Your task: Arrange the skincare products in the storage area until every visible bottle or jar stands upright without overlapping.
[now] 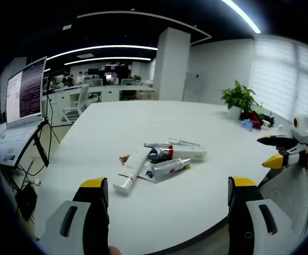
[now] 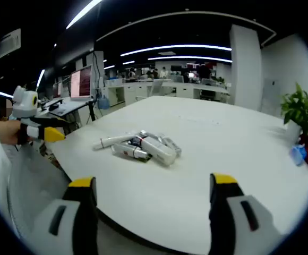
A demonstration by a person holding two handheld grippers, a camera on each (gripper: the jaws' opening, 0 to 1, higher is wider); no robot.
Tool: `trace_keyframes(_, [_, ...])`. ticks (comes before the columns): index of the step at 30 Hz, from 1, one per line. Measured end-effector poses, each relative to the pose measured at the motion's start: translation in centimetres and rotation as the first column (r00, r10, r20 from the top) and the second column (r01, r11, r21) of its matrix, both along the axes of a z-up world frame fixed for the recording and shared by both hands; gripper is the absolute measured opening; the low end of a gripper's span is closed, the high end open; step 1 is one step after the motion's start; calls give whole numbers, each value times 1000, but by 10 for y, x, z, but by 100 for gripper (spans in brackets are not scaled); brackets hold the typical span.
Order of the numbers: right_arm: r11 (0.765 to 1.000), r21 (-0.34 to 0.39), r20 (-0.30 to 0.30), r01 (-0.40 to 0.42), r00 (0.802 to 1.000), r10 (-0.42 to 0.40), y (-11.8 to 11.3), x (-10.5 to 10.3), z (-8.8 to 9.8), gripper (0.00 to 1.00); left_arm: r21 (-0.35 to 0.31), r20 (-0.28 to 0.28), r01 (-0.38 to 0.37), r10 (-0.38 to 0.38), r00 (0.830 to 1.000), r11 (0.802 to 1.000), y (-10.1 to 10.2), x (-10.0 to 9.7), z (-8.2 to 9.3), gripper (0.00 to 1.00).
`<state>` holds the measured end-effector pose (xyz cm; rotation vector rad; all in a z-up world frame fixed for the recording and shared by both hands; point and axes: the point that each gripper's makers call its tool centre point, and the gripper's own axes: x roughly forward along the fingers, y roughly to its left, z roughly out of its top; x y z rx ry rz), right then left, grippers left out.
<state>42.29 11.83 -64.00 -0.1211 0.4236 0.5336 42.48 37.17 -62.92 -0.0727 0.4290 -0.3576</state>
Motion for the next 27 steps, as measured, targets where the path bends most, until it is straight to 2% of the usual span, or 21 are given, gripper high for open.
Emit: trace_keyframes(27, [1000,0,-13,-4,1000,4,1,-1,-2,88,-6,6,5,-5,1000,1000,0,0,1,92])
